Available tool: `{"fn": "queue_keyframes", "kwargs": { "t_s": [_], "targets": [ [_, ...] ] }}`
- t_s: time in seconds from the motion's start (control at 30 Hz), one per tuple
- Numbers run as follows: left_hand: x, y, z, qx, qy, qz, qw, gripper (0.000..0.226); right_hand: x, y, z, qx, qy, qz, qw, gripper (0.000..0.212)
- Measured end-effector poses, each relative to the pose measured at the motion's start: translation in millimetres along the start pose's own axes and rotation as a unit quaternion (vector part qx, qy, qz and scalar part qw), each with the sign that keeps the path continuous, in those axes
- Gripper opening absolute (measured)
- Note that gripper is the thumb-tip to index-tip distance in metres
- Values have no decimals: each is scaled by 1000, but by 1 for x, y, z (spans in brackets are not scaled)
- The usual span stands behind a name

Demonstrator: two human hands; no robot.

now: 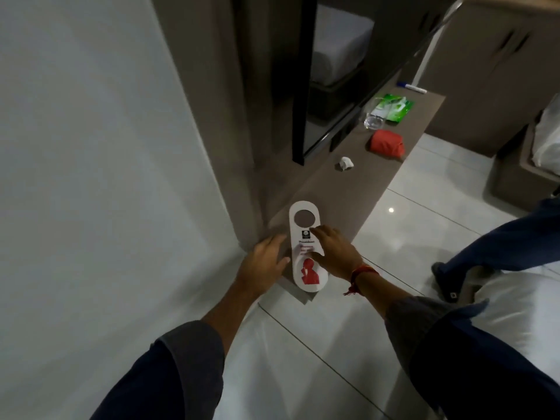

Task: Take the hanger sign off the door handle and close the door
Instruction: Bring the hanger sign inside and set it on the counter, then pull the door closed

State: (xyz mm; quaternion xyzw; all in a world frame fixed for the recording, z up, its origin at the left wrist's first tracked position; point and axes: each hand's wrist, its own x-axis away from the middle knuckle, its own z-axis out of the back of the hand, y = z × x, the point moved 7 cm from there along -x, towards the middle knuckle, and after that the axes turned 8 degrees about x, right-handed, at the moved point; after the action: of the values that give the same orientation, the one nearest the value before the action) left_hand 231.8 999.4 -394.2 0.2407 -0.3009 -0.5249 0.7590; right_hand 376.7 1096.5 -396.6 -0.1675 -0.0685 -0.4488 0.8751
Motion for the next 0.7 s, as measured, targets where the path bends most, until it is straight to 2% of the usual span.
{"fn": "queue_keyframes", "kwargs": {
  "t_s": [0.07,0.2,0.3,0.53,0.7],
  "targets": [
    [30,-2,30,-17,34,-11,999,59,19,-35,13,36,20,45,998,65],
    [113,-17,97,-58,108,-36,992,63,64,-132,38,71,81,168,980,44],
    [192,-41,150,-82,175,-14,981,64,108,-217,46,75,77,244,964,50],
    [432,-119,253,-128,322,110,932,69,246,-441,41,100,123,452,878,51],
    [640,-171,289,-152,428,234,860,72,375,-596,9,82,105,578,805,50]
  ]
}}
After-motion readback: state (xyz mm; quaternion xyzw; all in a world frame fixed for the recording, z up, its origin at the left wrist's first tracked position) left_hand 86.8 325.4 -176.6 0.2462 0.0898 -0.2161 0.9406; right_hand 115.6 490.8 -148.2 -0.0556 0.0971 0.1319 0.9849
